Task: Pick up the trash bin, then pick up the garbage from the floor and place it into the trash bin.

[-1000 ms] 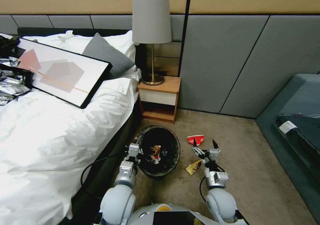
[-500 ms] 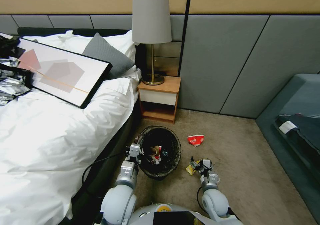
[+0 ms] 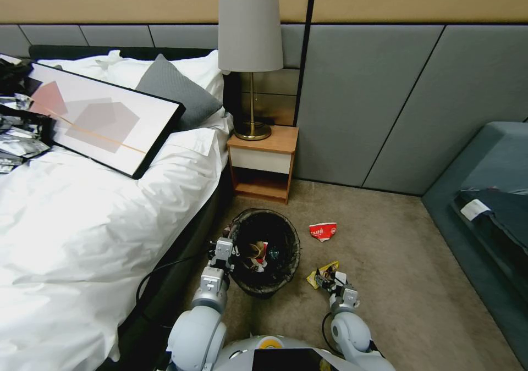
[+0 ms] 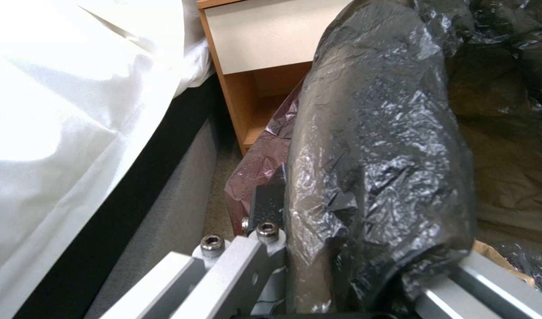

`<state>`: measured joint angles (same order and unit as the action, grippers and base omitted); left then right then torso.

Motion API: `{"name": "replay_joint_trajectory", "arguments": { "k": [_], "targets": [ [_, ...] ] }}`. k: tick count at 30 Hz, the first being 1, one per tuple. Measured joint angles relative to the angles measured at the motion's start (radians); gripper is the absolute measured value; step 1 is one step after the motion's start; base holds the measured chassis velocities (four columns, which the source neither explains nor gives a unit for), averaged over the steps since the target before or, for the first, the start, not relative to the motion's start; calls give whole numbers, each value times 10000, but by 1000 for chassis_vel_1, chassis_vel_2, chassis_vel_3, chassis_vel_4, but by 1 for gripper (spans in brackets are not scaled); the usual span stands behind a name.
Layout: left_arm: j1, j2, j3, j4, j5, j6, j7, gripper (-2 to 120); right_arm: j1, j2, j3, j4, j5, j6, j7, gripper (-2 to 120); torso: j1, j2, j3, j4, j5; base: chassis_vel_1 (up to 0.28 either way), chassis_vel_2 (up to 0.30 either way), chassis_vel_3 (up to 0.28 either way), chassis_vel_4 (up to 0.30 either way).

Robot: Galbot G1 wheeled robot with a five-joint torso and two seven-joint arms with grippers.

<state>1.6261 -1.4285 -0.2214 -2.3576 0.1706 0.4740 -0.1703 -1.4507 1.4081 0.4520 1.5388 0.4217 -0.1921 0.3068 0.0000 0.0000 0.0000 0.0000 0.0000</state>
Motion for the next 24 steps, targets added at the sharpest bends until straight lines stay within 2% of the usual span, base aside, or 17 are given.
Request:
{"name": "replay_joint_trajectory", "arguments": {
  "k": [19,24],
  "targets": [
    [46,-34,1,22,66,-55,3,1,1400,275,-238,-1612,-190,18,-620,99,0,0,0,1,0,0,0,0,0],
    [56,-13,-29,23,67,-58,3,1,1580,319,-239,-1926,-318,148,-655,95,0,0,0,1,0,0,0,0,0]
  ]
}}
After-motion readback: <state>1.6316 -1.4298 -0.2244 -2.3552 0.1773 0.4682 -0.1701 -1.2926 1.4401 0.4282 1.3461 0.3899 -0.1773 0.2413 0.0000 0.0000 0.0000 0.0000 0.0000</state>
